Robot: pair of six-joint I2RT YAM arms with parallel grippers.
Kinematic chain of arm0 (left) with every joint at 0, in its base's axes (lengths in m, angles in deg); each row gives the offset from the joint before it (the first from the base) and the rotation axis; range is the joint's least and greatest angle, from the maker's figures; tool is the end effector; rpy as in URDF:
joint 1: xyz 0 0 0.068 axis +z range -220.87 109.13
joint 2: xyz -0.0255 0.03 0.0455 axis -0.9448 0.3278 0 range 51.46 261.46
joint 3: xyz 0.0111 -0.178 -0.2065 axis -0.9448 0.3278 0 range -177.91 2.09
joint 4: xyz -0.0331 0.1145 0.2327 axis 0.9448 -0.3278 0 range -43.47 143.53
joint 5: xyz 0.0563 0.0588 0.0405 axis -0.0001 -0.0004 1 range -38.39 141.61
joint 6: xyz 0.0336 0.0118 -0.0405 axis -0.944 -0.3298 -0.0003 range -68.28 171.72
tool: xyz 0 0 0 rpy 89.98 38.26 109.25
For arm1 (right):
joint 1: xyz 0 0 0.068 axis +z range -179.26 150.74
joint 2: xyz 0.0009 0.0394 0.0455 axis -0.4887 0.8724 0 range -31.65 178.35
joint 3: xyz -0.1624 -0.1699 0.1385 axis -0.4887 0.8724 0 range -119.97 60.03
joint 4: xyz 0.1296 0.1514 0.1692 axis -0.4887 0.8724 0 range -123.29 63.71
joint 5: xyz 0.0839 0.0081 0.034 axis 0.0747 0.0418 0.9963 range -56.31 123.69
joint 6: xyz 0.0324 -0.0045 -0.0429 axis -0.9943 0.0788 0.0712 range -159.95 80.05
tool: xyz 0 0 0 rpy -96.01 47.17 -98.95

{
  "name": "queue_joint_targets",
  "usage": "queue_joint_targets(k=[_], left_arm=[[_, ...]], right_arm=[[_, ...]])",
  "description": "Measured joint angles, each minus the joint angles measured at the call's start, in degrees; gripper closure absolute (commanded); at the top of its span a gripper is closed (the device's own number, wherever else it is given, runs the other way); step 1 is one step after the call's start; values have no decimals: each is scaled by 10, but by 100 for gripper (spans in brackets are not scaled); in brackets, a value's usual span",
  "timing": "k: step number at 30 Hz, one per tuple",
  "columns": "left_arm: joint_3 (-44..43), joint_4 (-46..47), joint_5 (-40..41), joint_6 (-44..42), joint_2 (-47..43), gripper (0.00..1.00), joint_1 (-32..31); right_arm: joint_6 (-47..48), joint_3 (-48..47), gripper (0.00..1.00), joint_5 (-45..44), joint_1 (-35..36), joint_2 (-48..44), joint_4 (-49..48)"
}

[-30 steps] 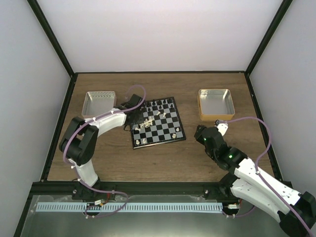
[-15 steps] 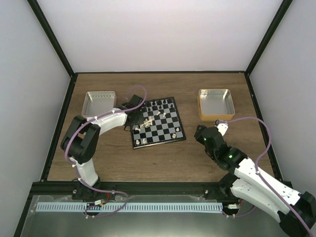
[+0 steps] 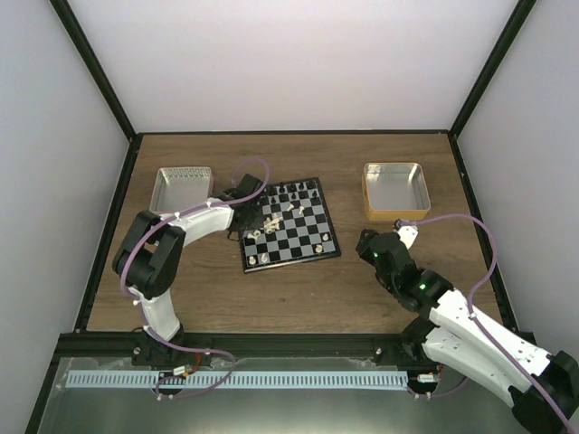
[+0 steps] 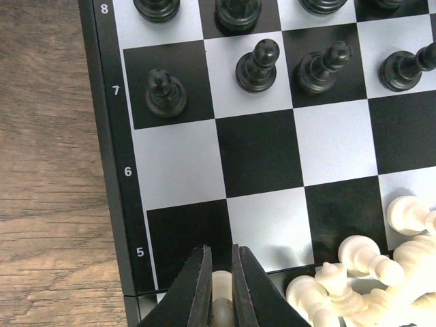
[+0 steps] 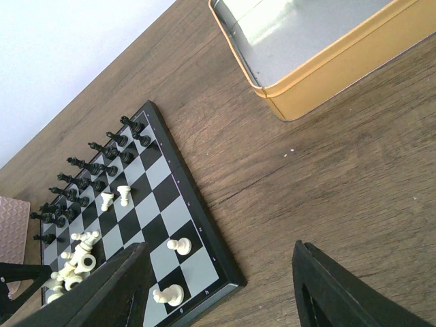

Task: Set up the chess pieces on the board
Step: Pick up the chess piece from the chessboard, then place the chess piece on the chessboard.

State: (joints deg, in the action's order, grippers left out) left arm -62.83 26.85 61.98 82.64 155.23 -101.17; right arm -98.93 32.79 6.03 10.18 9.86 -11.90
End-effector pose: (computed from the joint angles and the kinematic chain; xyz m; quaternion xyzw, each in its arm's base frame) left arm 0.3110 -0.1743 0.1637 -0.0244 0.9732 -0.0315 0.2266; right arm 0.1344 0.0890 0.2246 0.2542 0.8328 0.1968 0.4507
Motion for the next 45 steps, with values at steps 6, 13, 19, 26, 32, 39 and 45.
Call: queue_joint_targets(k=[6,13,19,26,32,39,45], left_arm=[[3,-1,9,-3,-13,94,0],[19,0,1,-5,-62,93,0],[28,1,-29,-5,-88,91,-24],[-34,-13,-35,-12,-61,91,-124],[-136,-21,-34,-21,22,91,-172],[-198,-34,-53,-38,111,90,-194],[-201,-47,-64,-42,129,89,-196]], right_arm=[[0,0,42,0,0,0,0],[0,1,42,4,0,1,0],[0,1,42,4,0,0,0],[-2,4,42,4,0,-1,0],[-2,4,42,4,0,-7,4],[-2,12,41,1,0,-24,12],[-2,13,41,-1,-2,-28,17]])
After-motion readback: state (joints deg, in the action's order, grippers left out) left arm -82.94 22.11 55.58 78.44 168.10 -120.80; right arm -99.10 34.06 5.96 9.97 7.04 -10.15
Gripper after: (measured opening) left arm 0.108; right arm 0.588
